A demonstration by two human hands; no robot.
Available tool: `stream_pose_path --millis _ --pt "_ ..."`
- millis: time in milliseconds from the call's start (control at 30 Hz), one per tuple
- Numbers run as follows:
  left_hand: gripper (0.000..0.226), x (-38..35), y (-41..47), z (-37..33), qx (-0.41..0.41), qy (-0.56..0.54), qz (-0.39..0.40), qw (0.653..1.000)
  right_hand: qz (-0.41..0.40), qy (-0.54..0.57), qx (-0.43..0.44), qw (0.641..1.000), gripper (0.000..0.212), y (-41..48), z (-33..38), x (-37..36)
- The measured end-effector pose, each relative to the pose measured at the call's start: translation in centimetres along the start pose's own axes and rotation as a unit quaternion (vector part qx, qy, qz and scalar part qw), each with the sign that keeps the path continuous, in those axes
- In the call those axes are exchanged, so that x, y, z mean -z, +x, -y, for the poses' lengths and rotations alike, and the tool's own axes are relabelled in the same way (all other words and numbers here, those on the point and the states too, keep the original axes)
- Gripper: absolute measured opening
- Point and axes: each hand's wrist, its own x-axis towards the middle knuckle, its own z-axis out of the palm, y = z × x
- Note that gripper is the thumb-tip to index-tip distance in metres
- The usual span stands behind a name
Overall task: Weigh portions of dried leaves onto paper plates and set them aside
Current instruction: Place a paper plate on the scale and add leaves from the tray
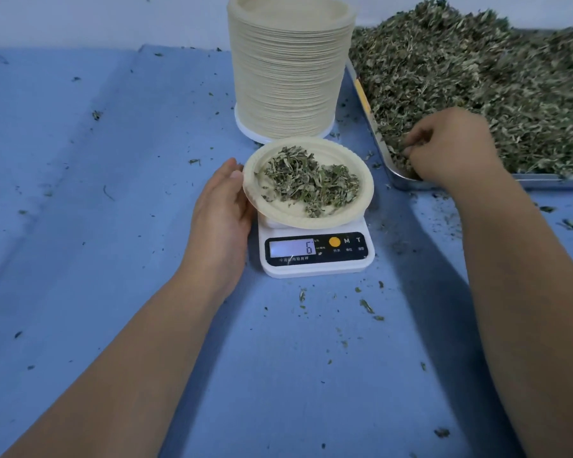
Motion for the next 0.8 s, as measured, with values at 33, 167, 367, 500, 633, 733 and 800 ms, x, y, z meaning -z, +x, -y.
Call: stream_pose_path --millis 33,167,367,500,633,733,800 --pt "0.049 0.0 0.0 0.0 -0.002 -0.003 -0.002 1.000 -0.031 0.006 0.016 0.999 0.015 0.0 -0.3 0.0" --pt "0.050 0.1 0.0 0.1 -0.011 0.012 0.004 1.000 -0.138 0.047 0.055 0.988 0.012 0.0 -0.9 0.5" --pt "0.051 0.1 -0.1 0.4 -0.020 0.037 0.013 0.999 -0.201 0.114 0.079 0.970 0.018 0.2 -0.2 1.8" --pt "0.069 0.5 0.2 0.5 -0.022 0.069 0.045 0.996 -0.203 0.192 0.129 0.951 0.017 -0.6 2.4 2.0" --pt "0.085 0.7 0.1 0.4 -0.030 0.105 0.074 0.991 -0.146 0.270 0.164 0.938 0.014 -1.8 5.6 1.4" --pt "0.093 0.7 0.0 0.2 -0.030 0.100 0.054 0.993 -0.080 0.285 0.193 0.935 0.016 -2.9 7.3 0.3" --pt "0.100 0.6 0.1 0.1 -0.025 0.086 0.033 0.995 -0.029 0.226 0.210 0.951 0.016 -3.3 7.5 -0.7"
